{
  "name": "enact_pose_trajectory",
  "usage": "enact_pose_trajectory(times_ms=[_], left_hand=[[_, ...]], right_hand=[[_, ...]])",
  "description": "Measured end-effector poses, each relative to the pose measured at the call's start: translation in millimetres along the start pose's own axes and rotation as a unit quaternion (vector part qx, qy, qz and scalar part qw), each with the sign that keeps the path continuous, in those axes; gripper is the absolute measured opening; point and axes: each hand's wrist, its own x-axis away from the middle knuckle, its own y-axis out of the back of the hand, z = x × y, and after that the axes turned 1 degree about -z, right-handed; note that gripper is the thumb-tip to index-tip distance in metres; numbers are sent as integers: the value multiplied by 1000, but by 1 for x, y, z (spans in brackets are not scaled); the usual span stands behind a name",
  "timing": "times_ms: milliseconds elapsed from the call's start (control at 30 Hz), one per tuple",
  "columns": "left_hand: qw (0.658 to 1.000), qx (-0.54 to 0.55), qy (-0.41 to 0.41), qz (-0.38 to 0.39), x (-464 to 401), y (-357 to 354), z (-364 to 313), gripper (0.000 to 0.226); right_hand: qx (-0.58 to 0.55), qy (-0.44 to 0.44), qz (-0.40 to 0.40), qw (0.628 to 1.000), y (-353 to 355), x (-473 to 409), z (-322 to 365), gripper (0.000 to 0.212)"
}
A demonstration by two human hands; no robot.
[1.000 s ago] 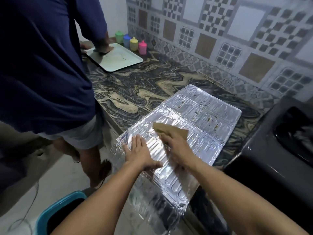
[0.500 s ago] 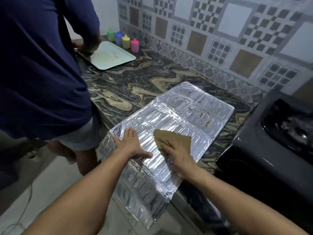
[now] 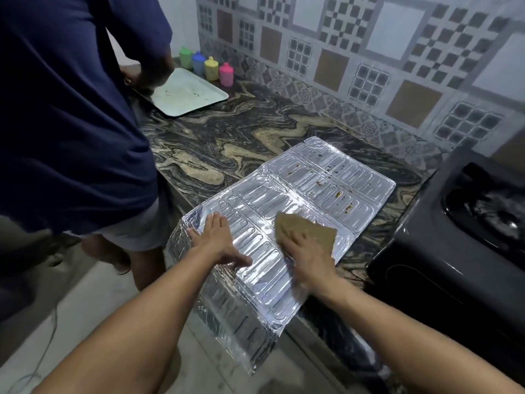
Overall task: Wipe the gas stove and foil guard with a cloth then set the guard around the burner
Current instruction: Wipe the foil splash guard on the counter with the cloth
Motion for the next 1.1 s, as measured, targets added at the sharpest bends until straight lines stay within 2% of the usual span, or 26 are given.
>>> enact_pose_trajectory(times_ms=[100, 167, 200, 267, 333, 400, 500, 567, 700, 767, 800, 867, 900, 933, 967, 1000, 1067, 1100], left_hand=[[1000, -2, -6, -4, 2, 1, 1, 143], [1000, 4, -8, -6, 2, 0, 2, 144], [1000, 7, -10, -6, 3, 1, 3, 144], [1000, 6, -14, -5, 4, 1, 4, 144], [1000, 5, -16, -12, 5, 0, 5, 144], [1000, 8, -20, -20, 5, 0, 6, 144], [999, 17, -27, -24, 5, -2, 6, 143], [999, 21, -30, -25, 6, 0, 6, 142], [999, -10, -31, -19, 5, 3, 7, 142], [999, -18, -33, -17, 6, 4, 7, 142], [999, -21, -35, -15, 6, 4, 8, 141], [999, -32, -36, -16, 7, 4, 7, 141], [999, -36, -35, -17, 7, 5, 6, 141], [999, -36, -34, -18, 6, 6, 6, 141], [999, -34, -34, -18, 6, 6, 5, 141], [999, -29, -35, -18, 5, 6, 5, 142], [999, -22, -36, -17, 3, 3, 6, 143], [999, -22, -37, -18, 2, 3, 7, 143]], right_hand=[[-45, 67, 9, 997, 5, 13, 7, 52], [-106, 67, -41, 991, 5, 7, -3, 49], [-114, 40, -74, 990, 4, 0, -13, 54], [-115, -95, -80, 985, 9, -14, -30, 68], [-110, -223, -67, 966, 16, -27, -39, 68], [-139, -270, -87, 949, 20, -38, -34, 60], [-234, -192, -152, 941, 31, -47, 3, 39], [-288, -145, -159, 933, 46, -56, 29, 42], [-442, -216, -126, 862, 65, -85, 37, 38], [-426, -292, -99, 851, 61, -87, 24, 34], [-376, -338, -91, 858, 60, -84, 17, 35], [-250, -399, -125, 873, 61, -73, 4, 36], [-203, -391, -164, 883, 62, -68, 0, 37], [-180, -347, -205, 897, 64, -65, -1, 36], [-175, -269, -232, 918, 64, -62, -1, 35], [-170, -169, -225, 944, 65, -60, 3, 35], [-110, -4, -95, 989, 56, -60, 8, 41], [-51, 36, -14, 998, 46, -63, 4, 46]])
